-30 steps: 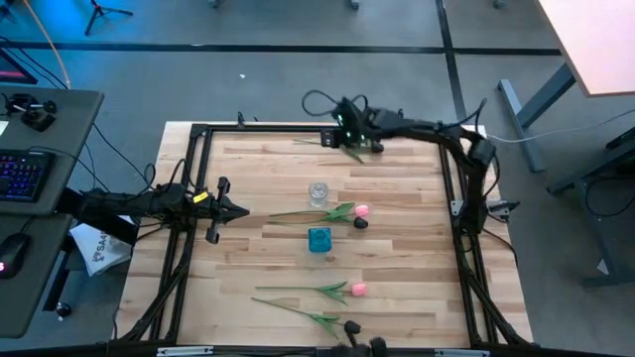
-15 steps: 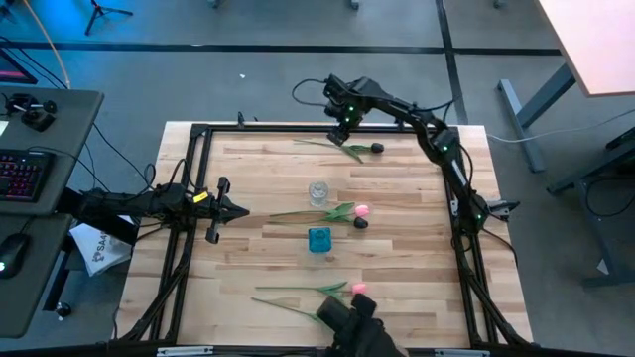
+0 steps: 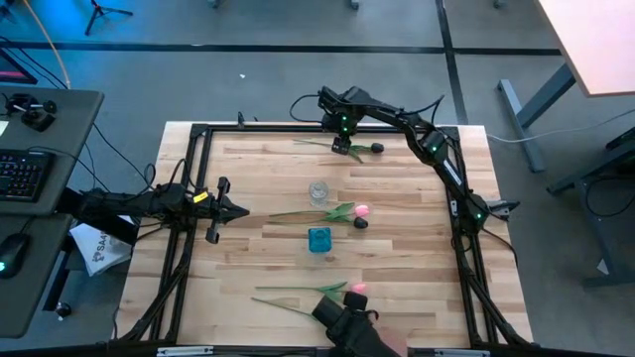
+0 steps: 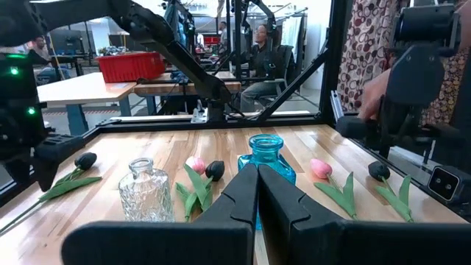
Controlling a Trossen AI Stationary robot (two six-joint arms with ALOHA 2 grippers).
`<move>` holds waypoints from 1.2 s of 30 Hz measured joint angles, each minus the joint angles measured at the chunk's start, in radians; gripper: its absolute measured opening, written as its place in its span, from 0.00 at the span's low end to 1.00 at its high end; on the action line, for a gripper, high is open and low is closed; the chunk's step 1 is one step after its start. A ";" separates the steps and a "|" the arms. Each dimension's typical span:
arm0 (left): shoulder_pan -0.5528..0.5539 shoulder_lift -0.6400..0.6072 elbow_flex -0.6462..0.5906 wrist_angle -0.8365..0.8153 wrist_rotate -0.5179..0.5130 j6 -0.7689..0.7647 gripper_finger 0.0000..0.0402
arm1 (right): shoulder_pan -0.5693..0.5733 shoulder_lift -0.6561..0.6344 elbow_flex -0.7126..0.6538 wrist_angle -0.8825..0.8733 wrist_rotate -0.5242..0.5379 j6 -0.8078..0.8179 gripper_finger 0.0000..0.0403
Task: Sort flowers into vase by color
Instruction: Put the top black flower into the transparent vase
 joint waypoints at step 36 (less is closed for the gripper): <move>0.000 0.000 0.000 0.000 0.000 0.000 0.00 | 0.010 -0.256 -0.014 0.006 -0.285 -0.052 0.01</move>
